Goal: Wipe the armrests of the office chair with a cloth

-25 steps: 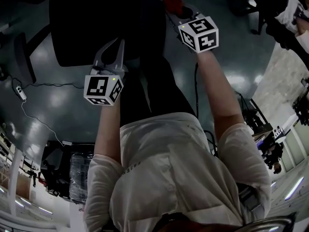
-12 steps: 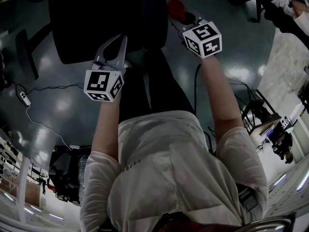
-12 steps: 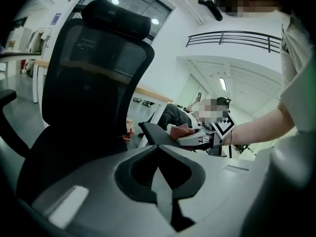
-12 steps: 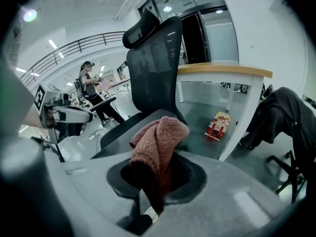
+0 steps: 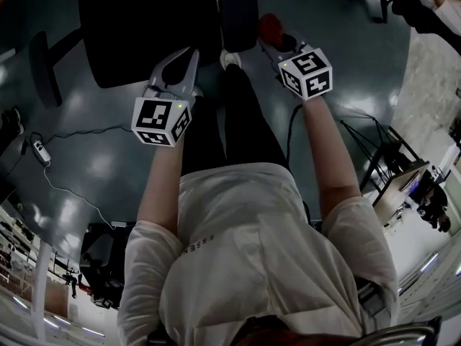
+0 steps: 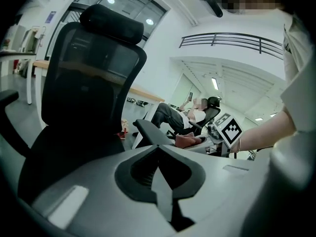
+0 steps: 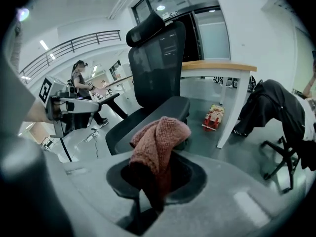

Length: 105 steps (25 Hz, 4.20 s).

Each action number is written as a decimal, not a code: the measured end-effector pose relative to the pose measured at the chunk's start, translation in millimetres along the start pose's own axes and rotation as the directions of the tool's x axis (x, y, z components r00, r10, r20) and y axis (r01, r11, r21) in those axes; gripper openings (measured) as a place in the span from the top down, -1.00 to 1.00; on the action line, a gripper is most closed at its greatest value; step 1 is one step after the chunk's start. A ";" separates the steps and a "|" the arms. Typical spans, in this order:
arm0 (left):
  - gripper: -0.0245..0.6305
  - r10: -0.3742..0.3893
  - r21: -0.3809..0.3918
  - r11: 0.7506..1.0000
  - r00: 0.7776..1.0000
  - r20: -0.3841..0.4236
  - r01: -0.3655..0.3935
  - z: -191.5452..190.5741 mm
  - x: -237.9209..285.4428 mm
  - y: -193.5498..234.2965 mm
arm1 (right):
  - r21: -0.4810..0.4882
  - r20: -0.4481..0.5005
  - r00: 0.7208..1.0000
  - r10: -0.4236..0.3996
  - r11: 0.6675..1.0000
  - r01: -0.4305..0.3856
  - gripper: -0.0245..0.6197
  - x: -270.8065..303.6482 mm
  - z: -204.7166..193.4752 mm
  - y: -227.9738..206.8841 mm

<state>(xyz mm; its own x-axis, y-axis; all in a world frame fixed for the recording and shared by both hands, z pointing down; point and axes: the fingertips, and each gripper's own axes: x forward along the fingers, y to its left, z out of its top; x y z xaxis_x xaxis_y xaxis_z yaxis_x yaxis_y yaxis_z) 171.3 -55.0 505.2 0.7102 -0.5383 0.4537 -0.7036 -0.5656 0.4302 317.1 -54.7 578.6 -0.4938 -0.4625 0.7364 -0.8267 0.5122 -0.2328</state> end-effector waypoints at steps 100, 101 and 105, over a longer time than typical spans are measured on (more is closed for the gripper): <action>0.87 0.155 -0.140 0.979 0.986 0.060 -0.146 -10.9 -80.2 76.2 | -0.346 -0.319 0.948 0.008 0.930 -0.124 0.75 93.1 58.6 92.4; 0.87 0.149 -0.136 0.981 0.987 0.058 -0.140 -14.3 -85.0 74.9 | -0.340 -0.317 0.948 0.009 0.933 -0.122 0.75 90.2 53.5 97.3; 0.87 0.125 -0.129 0.985 0.991 0.057 -0.116 -24.9 -100.6 68.7 | -0.328 -0.302 0.953 -0.004 0.939 -0.100 0.75 78.6 34.0 106.8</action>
<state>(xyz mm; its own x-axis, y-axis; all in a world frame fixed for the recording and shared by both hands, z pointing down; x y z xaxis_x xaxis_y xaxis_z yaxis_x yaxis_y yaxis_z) 50.8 -24.1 508.6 0.6173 -0.6394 0.4584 -0.7787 -0.4137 0.4716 180.8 -61.0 590.1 -0.3863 -0.2239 0.8948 -0.6388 0.7647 -0.0845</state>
